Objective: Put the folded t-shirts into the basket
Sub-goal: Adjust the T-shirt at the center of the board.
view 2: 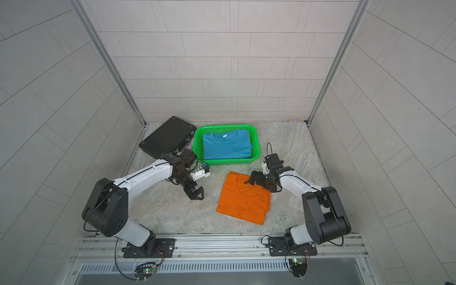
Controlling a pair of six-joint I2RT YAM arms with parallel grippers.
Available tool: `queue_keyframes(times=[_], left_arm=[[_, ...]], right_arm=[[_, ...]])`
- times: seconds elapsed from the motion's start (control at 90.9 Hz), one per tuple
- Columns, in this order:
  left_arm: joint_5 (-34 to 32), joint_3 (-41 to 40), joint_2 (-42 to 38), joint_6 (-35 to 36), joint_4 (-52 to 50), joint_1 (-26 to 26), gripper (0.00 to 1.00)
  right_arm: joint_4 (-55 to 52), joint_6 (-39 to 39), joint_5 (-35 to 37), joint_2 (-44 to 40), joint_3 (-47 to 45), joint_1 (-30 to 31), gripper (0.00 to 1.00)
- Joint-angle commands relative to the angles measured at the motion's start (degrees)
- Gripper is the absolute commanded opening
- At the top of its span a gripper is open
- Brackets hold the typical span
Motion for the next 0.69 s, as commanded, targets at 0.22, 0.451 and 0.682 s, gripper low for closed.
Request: queue_keyframes(times=[0.22, 0.451, 0.682], left_arm=[[3.63, -0.92, -4.73, -0.23, -1.31, 10.03, 1.0], [12.31, -5.3, -3.46, -7.0, 6.39, 11.03, 1.0], [17.34, -5.74, 1.34, -19.2, 14.34, 11.15, 0.95]], right_arm=[[4.62, -3.92, -4.51, 8.64, 3.38, 12.59, 1.0], [1.87, -1.32, -3.13, 9.41, 9.83, 15.43, 1.0], [-15.52, -0.63, 18.35, 1.78, 18.2, 14.59, 1.0]])
